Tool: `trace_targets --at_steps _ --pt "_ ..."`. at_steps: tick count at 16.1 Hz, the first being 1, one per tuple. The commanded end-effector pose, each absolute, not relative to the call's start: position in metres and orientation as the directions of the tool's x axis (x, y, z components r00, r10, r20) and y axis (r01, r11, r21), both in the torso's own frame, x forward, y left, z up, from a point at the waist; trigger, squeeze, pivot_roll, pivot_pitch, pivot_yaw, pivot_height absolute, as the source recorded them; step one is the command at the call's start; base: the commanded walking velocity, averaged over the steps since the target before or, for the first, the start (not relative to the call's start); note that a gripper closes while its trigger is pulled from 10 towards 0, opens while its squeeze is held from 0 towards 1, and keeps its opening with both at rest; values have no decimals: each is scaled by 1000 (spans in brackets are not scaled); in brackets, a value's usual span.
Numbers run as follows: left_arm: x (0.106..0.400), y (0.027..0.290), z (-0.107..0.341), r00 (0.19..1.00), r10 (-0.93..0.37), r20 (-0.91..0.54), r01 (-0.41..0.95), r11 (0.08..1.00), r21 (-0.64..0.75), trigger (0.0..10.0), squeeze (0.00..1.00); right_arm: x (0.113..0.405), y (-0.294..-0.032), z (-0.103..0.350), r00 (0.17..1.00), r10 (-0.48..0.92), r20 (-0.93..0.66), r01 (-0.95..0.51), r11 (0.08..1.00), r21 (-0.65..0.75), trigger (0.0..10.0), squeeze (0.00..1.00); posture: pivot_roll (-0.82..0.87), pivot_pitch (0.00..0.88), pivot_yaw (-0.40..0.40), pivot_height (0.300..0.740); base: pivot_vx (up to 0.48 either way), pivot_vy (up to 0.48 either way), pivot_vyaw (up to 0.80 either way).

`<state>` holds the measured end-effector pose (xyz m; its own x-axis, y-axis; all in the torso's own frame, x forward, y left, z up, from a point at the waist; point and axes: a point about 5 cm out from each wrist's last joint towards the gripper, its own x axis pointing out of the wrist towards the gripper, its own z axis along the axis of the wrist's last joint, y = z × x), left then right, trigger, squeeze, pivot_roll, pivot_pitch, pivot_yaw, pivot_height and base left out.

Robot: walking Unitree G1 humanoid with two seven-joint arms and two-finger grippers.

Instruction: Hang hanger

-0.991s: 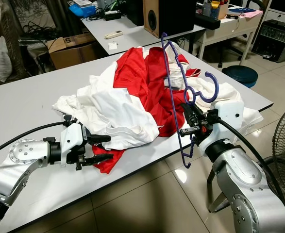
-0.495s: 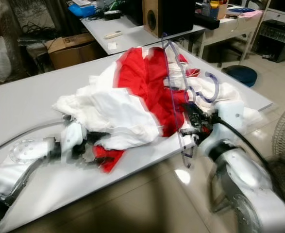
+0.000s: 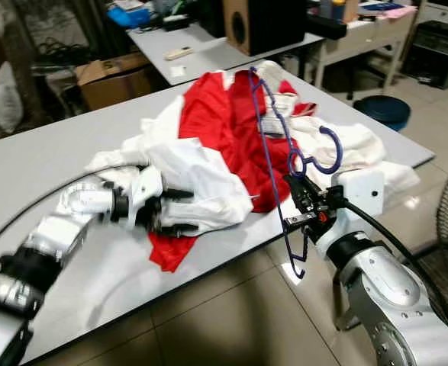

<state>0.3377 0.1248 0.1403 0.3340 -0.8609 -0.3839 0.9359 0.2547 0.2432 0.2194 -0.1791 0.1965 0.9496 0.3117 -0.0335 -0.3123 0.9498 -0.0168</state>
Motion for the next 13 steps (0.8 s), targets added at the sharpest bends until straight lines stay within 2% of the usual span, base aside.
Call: trace_targets --at_steps 1,2,4,6,7,8,13 --pt "346 133 144 397 -824 -405 908 288 305 10000 0 220 -176 199 940 339 -32 -340 940 -19 10000 0 -186 0 150 740 0 0 0" --pt "351 137 148 435 -803 -407 890 313 332 10000 0 220 -176 200 940 340 -31 -341 940 -23 10000 0 -188 0 151 740 0 0 0" --pt "354 146 151 457 -795 -398 881 345 322 10000 0 219 -176 200 938 344 -35 -345 938 -27 10000 0 -191 0 152 740 0 0 0" --pt "354 154 150 430 -799 -420 896 322 306 10000 0 216 -175 199 932 361 -42 -362 932 -28 10000 0 -191 0 146 740 0 0 0" --pt "352 159 147 407 -800 -441 908 301 291 7333 0 215 -174 198 926 375 -52 -376 926 -29 10000 0 -191 0 145 740 0 0 0" --pt "351 161 145 398 -799 -450 912 294 286 0 0 214 -174 197 921 385 -61 -387 922 -32 10000 0 -191 0 145 740 0 0 0" --pt "344 157 136 342 -811 -474 933 235 271 0 0 215 -172 197 910 409 -69 -412 910 -33 10000 0 -176 0 125 740 0 0 0"
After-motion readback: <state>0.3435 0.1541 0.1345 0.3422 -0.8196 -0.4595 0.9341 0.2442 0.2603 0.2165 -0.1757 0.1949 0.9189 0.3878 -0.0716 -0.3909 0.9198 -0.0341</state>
